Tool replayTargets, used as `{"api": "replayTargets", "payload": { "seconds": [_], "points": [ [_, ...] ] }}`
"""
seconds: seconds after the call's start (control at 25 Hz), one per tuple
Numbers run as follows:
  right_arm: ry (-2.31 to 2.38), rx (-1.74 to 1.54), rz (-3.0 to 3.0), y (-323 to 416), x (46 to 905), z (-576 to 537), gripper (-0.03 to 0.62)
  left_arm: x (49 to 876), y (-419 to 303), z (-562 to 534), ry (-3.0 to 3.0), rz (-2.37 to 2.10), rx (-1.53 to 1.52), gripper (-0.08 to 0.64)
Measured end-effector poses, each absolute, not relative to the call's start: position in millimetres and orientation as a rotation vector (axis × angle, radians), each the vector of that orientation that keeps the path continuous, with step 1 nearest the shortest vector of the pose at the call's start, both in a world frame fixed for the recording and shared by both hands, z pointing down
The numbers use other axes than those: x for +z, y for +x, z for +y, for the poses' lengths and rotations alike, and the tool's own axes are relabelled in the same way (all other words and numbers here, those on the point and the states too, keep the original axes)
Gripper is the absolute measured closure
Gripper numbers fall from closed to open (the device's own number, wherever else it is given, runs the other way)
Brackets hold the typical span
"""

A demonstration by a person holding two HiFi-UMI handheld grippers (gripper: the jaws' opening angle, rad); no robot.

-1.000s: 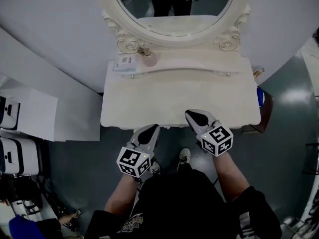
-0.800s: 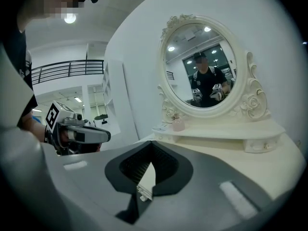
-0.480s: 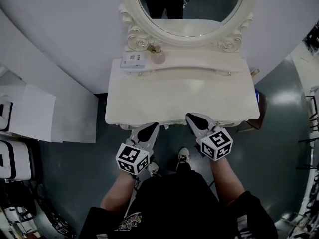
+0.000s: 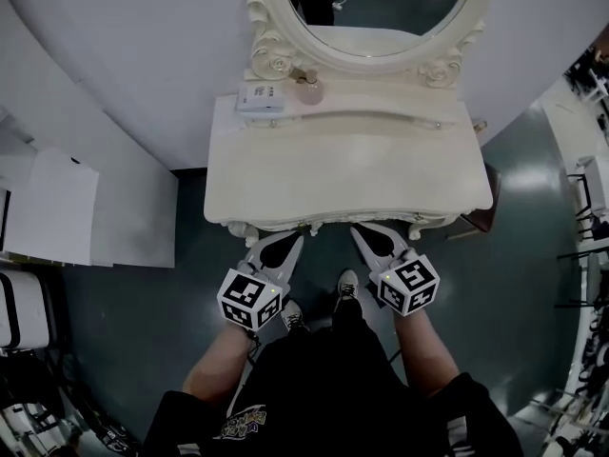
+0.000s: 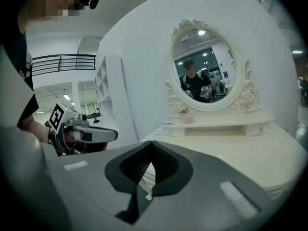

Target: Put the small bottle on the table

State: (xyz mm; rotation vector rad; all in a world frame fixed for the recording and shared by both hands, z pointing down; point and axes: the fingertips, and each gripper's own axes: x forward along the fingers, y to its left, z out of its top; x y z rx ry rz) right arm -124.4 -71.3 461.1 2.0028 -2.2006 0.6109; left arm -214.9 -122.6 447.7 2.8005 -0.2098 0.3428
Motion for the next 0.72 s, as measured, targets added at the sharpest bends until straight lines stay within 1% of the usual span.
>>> {"api": "replayTargets", "payload": {
  "seconds": [0.4, 0.72],
  "points": [
    [2.02, 0.638, -2.181, -170.0, 473.7, -61.1, 0.569, 462.0, -255.5, -118.8, 2.791, -0.178, 0.361, 0.56],
    [2.03, 0.636, -2.185, -183.6, 475.6, -65.1, 0.569, 463.8, -269.5, -120.0, 2.799, -0.172, 0.366, 0.56]
  ]
}}
